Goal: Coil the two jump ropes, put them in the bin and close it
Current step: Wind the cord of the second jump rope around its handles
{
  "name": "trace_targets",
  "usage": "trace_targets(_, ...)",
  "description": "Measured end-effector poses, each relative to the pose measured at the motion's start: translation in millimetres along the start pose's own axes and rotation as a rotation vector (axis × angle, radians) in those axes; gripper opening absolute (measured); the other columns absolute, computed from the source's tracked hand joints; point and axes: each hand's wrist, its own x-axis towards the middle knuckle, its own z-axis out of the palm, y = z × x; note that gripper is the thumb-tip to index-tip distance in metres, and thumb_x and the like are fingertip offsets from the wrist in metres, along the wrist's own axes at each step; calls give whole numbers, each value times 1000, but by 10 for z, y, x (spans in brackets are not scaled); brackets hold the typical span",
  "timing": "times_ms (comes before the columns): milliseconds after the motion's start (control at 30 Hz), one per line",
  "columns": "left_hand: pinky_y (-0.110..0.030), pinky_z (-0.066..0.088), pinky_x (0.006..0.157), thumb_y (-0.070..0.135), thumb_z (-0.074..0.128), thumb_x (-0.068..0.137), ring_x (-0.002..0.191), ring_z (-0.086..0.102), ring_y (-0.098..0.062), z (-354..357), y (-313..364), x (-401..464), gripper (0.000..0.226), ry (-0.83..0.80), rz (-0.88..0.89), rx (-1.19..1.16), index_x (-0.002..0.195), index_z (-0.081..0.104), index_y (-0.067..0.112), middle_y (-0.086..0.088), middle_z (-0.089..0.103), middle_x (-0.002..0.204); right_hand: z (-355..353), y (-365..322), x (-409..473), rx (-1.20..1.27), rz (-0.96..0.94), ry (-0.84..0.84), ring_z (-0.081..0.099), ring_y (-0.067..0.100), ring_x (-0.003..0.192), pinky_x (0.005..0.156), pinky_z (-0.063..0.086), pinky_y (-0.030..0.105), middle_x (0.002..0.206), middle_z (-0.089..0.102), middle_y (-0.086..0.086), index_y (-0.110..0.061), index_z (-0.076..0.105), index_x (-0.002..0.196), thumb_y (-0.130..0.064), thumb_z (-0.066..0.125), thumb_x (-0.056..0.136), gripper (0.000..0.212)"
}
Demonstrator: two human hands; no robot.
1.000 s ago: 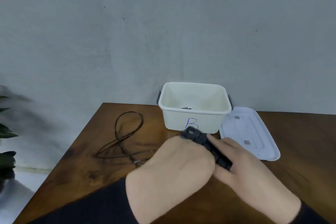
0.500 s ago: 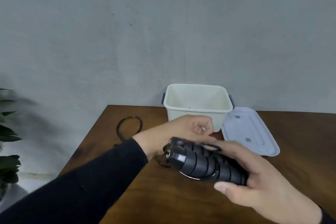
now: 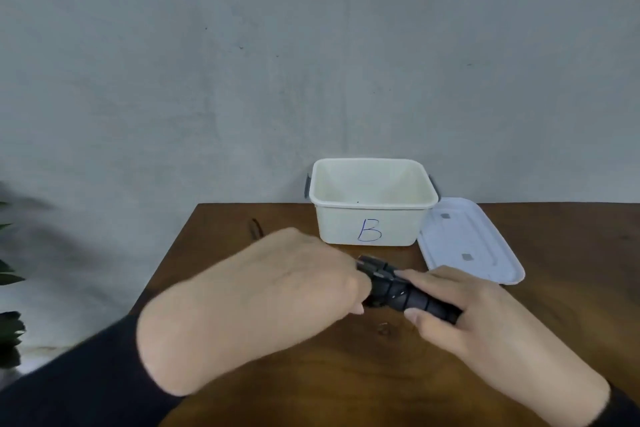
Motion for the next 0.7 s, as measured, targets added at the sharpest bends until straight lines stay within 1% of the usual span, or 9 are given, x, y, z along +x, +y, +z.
trace_targets(67,-30,33,54,55,43,97,82,54,-22,-214,-142,-82,33,1,34,99,105,58,26,7,51,82,8,-86,-9,-116,-117,-74,57,-4,98,79,50,20,119,49,-36,-62,47,129,-62,52,81,48)
trace_targets(133,-32,41,56,62,53,88,74,53,-14,-271,-363,-232,38,288,206,16,93,62,26,6,50,75,-53,-172,-18,-165,-261,-127,56,-6,99,77,51,18,121,48,-37,-63,43,129,-62,53,81,50)
trace_targets(200,-34,46,61,59,66,80,68,55,-11,-207,-548,-277,38,451,325,-307,80,66,21,5,59,72,-117,-215,-41,-198,-389,-106,60,-7,93,68,54,16,119,53,-35,-57,49,128,-56,62,79,51)
trace_targets(300,-31,42,60,38,79,77,64,55,-11,20,-522,-21,31,381,428,-869,69,68,10,4,62,65,-136,-278,-107,-132,-487,73,65,-6,91,67,57,18,112,64,-29,-53,57,122,-49,71,68,55)
trace_targets(400,-27,32,56,45,78,75,57,42,-10,331,-313,223,39,356,450,-1342,61,63,11,1,51,60,-164,-309,-171,384,-357,22,72,4,98,82,60,28,107,75,-17,-52,64,102,-61,80,59,46)
trace_targets(533,-33,43,67,53,86,63,66,51,-14,744,27,491,50,434,145,-1967,62,62,9,-8,62,65,-172,-179,-176,677,-234,-18,73,20,94,82,59,29,105,76,-1,-41,62,99,-26,79,63,43)
trace_targets(567,-34,46,68,43,82,74,64,53,-15,774,105,516,35,467,24,-1976,57,66,18,-3,64,59,-171,-191,-177,723,-194,56,73,19,89,77,58,24,100,76,1,-39,63,97,-27,78,61,40)
trace_targets(633,-24,44,57,26,51,102,52,47,-12,724,267,446,55,508,-35,-1727,48,61,27,5,54,49,-171,-175,-141,725,-141,255,72,15,80,69,57,19,95,76,2,-36,64,95,-33,80,61,38)
trace_targets(700,-19,38,52,37,34,106,49,44,-4,641,360,322,50,500,56,-1469,65,60,25,9,49,55,-242,-113,-75,688,-43,461,71,12,77,64,57,23,99,76,-3,-33,62,97,-41,85,68,37)
